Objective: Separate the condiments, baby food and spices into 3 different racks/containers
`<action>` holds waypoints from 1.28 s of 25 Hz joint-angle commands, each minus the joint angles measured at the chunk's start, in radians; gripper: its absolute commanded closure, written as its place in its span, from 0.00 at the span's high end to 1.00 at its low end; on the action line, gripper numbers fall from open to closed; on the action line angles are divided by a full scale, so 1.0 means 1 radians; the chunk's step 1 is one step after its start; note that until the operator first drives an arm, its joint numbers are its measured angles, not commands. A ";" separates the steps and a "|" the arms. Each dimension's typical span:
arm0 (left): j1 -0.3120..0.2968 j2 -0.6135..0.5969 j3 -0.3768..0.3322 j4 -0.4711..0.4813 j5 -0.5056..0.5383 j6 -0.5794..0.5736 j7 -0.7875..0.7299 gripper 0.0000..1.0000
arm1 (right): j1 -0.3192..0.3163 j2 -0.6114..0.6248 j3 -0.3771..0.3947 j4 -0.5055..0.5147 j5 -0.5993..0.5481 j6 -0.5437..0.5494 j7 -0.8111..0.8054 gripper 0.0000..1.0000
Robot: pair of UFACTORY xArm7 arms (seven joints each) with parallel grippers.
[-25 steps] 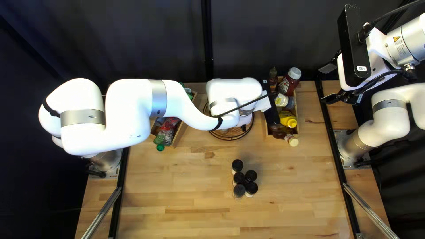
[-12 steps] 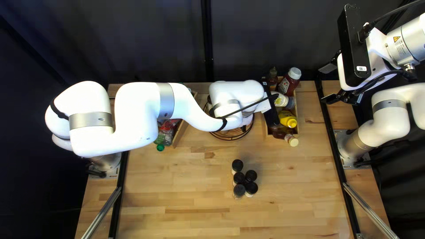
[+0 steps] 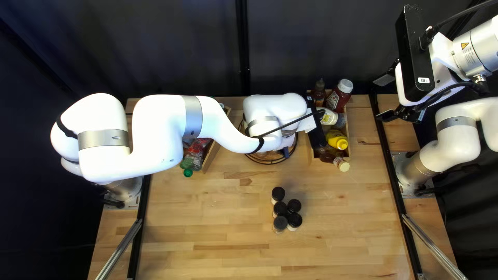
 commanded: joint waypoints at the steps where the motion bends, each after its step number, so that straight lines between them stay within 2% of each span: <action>1: -0.032 -0.031 0.007 0.003 0.026 0.027 -0.023 1.00 | 0.000 0.000 0.000 0.000 0.000 0.000 0.000 1.00; 7: -0.115 -0.166 -0.021 -0.076 0.059 0.014 0.001 1.00 | 0.000 0.000 0.000 0.000 0.000 0.000 0.000 1.00; 11: -0.171 -0.277 -0.069 -0.178 0.078 -0.029 0.104 1.00 | 0.000 0.000 0.000 0.000 0.000 0.000 0.000 1.00; 16: -0.200 -0.354 -0.104 -0.263 0.114 -0.053 0.262 1.00 | 0.000 0.000 0.000 0.000 0.000 0.000 0.000 1.00; 22: -0.198 -0.338 -0.134 -0.266 0.108 -0.045 0.478 1.00 | 0.000 0.000 0.000 0.000 0.000 0.000 0.000 1.00; 26: -0.156 -0.289 -0.155 -0.259 0.042 -0.054 0.686 1.00 | 0.000 0.000 0.000 0.000 0.000 0.000 0.000 1.00; 32: -0.127 -0.232 -0.174 -0.248 0.009 -0.062 0.832 1.00 | 0.000 0.000 0.000 0.000 0.000 0.000 0.000 1.00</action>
